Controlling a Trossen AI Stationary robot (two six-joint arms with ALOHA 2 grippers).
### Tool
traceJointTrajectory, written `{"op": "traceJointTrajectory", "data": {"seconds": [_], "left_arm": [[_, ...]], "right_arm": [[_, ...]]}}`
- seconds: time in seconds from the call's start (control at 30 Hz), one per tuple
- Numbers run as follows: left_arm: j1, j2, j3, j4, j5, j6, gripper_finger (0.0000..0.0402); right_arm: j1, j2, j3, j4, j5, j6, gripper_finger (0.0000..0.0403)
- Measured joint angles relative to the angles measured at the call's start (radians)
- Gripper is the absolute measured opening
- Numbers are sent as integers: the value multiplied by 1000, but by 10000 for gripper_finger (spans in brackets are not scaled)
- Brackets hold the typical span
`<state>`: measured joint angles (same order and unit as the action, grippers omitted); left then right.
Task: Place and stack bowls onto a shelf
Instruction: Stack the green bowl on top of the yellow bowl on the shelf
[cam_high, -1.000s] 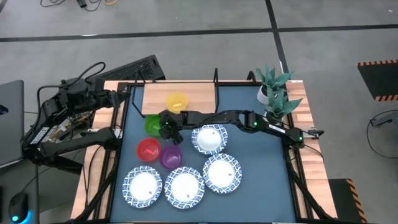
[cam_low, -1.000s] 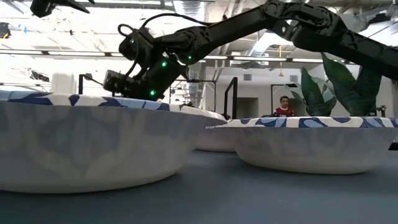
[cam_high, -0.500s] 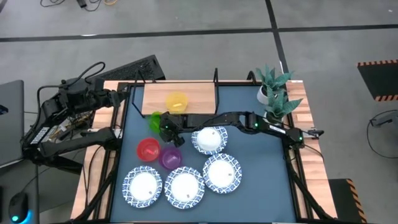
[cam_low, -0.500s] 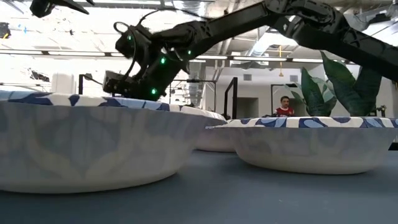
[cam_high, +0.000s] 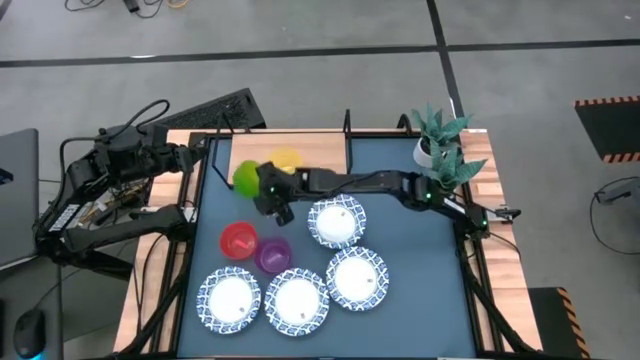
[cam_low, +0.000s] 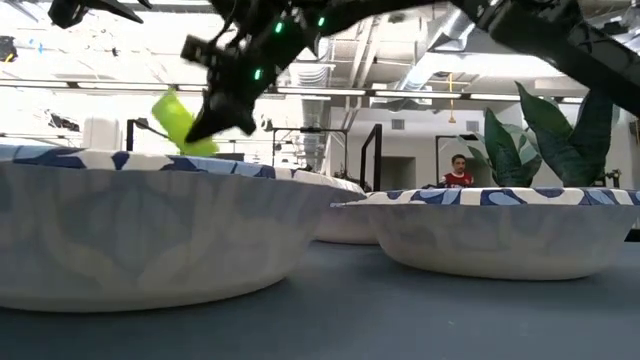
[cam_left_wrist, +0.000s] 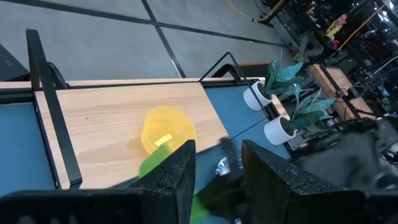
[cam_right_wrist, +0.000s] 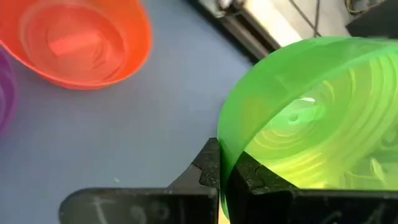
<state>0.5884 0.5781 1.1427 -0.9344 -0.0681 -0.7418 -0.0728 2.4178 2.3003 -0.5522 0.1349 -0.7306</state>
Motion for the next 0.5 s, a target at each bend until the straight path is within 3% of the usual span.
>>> {"op": "traceJointTrajectory", "data": {"seconds": [0.27,0.5], "left_arm": [[0,0,0,0,0,20,114],[0,0,0,0,-6,23,114]], "right_arm": [[-51,-152,3,-96,-1,79,25],[-119,-152,0,-315,93,4,24]]}}
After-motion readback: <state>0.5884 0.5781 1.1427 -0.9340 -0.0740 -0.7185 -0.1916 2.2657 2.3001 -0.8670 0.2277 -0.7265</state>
